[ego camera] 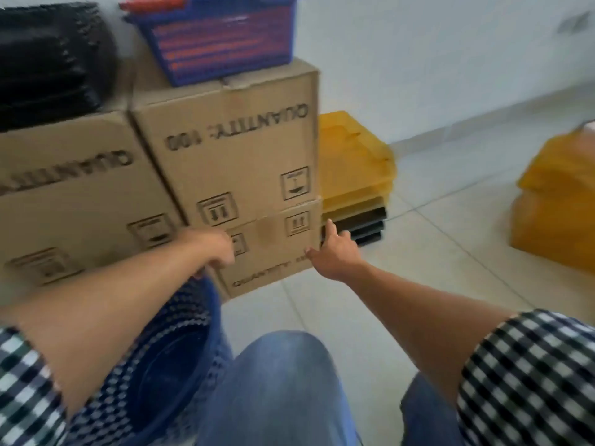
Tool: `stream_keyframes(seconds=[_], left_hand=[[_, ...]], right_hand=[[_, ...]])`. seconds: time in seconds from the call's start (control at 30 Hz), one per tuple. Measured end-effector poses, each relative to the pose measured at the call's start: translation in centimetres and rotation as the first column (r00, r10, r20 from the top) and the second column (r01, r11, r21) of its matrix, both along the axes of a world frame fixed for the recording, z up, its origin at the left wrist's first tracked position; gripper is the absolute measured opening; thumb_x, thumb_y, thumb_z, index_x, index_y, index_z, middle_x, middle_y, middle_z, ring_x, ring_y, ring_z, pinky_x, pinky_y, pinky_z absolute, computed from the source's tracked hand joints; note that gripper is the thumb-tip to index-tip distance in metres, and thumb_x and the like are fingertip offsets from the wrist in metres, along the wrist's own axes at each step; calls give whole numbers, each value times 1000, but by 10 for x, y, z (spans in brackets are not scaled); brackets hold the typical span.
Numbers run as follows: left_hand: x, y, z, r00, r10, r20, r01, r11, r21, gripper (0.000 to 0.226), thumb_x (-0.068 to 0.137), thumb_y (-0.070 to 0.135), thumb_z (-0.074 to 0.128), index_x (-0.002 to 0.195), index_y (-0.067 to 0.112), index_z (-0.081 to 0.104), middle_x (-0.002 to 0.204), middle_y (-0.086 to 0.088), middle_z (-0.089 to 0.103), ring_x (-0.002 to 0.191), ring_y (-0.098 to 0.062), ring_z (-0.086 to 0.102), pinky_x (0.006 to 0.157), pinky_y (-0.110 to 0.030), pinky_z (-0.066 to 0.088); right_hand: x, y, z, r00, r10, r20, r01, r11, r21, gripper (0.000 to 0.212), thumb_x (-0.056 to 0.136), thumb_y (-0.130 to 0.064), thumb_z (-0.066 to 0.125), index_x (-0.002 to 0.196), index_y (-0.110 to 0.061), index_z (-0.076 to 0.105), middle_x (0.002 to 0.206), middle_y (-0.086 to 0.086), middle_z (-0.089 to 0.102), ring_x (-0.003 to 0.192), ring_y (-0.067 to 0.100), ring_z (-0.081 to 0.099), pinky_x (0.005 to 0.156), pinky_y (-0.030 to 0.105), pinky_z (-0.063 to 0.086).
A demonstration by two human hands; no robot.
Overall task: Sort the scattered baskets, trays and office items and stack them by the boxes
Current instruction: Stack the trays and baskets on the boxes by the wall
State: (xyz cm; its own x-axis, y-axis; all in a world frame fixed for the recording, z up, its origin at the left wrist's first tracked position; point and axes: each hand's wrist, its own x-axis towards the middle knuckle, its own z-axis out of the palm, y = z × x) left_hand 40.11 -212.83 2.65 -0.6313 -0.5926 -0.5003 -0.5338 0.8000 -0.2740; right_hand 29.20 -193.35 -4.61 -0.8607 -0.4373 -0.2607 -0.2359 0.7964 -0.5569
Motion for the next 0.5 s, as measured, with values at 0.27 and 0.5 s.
stream_keyframes(seconds=[0.27,0.5], left_hand=[[-121,215,-30,797,-415,-439,530,829,178,40,96,47,54,114,12,59,114,-9,66,103,-31,64,80,-36,53],[-117,374,-77,739,-402,-541,658,601,454,61,94,48,58,145,17,44,141,-9,56,124,-33,57,100,-41,47]], right_hand=[[-28,189,-7,857,-511,-59,512,838,189,66,94,-37,63,146,-18,29,144,18,40,134,39,42,105,47,41],[9,337,0,698,-707,-114,695,631,345,69,93,-33,63,150,-15,28,144,19,40,129,41,48,100,49,49]])
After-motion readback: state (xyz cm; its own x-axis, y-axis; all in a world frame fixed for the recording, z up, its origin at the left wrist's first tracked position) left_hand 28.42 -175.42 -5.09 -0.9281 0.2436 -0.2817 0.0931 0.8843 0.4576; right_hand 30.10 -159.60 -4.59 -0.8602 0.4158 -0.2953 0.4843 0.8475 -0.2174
